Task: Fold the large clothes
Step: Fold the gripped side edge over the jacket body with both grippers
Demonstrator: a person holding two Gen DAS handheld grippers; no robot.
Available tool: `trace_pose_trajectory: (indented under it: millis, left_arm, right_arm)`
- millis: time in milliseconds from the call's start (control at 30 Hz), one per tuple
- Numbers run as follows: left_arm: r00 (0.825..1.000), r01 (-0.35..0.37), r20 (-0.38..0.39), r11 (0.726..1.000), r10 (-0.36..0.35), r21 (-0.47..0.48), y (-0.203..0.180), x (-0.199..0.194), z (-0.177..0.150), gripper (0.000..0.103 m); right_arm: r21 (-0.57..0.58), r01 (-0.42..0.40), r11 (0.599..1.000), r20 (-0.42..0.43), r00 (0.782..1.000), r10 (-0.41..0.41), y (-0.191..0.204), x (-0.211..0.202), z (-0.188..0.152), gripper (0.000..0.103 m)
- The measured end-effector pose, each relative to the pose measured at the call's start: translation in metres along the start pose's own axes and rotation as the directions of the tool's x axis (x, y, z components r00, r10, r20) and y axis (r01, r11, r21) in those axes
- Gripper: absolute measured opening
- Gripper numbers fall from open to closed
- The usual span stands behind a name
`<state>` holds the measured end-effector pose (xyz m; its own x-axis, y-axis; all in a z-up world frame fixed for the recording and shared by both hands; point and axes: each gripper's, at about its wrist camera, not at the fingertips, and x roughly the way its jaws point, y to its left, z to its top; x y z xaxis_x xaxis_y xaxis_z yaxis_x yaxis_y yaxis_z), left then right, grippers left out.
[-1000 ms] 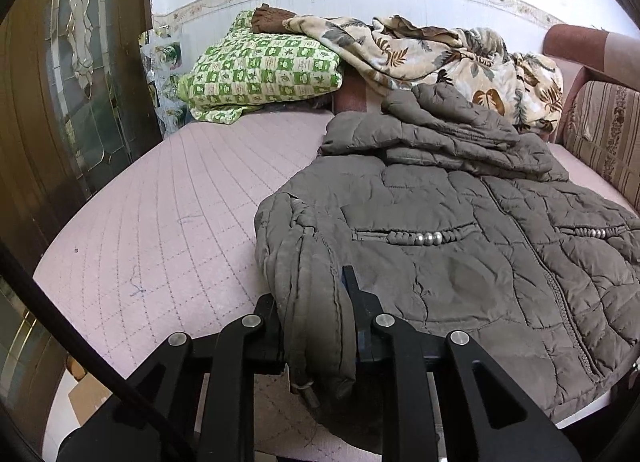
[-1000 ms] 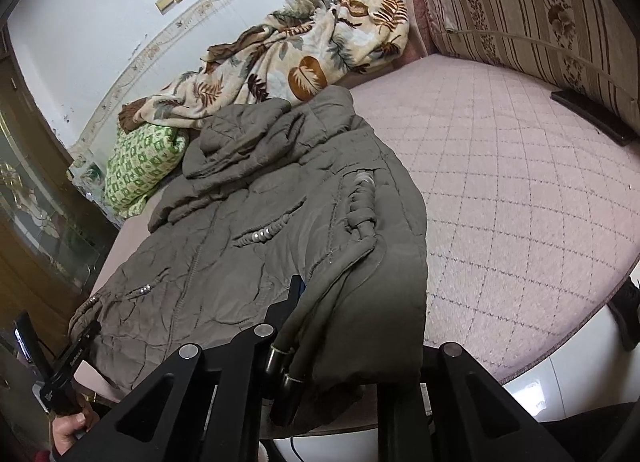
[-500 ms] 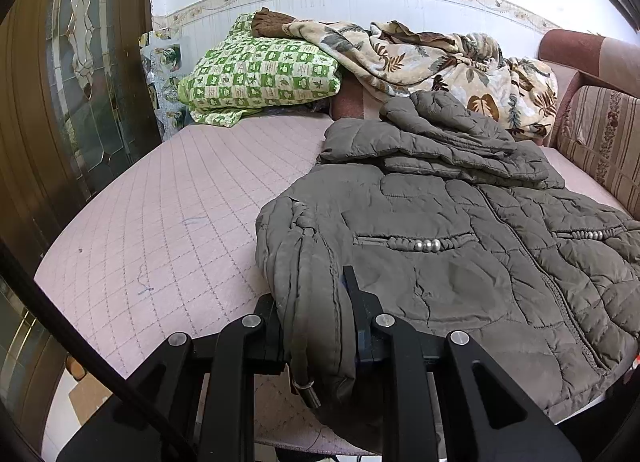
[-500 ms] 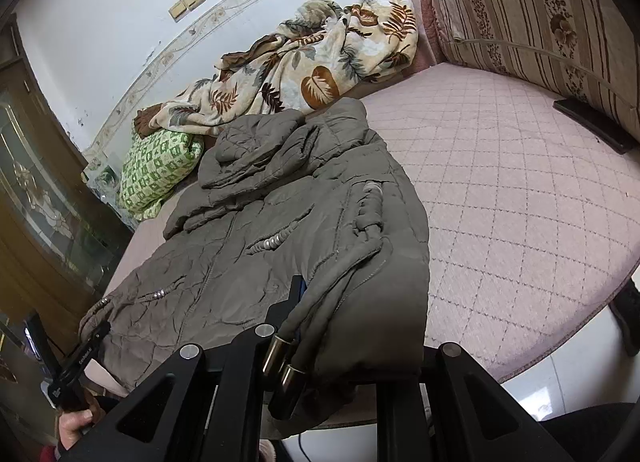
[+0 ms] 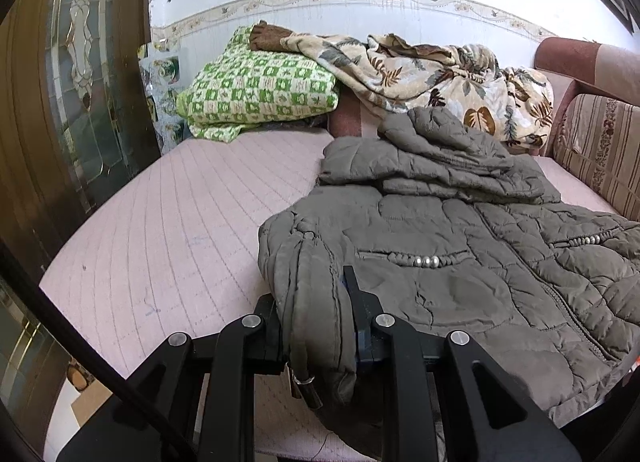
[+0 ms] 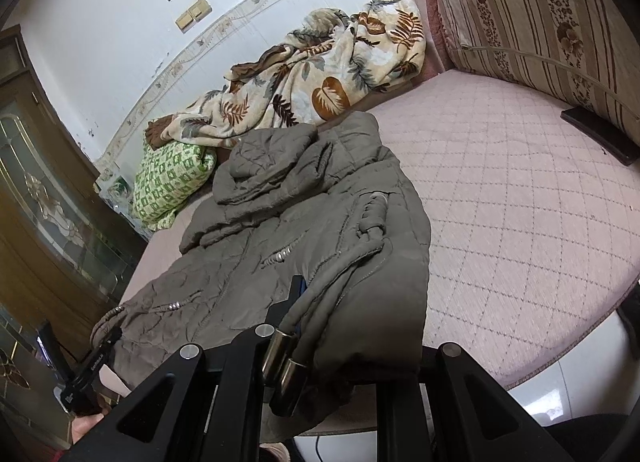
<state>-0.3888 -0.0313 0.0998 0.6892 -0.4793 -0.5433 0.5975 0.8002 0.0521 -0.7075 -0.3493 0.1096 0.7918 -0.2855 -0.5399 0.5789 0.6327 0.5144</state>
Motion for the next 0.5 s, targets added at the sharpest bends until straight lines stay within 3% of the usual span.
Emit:
trace_pose_trajectory:
  millis: [500]
  left_arm:
    - [0.999, 0.016, 0.046, 1.000, -0.015, -0.007, 0.004, -0.002, 0.028, 0.021]
  right_arm:
    - [-0.024, -0.029, 0.999, 0.032, 0.999, 0.029, 0.010, -0.006, 0.027, 0.015]
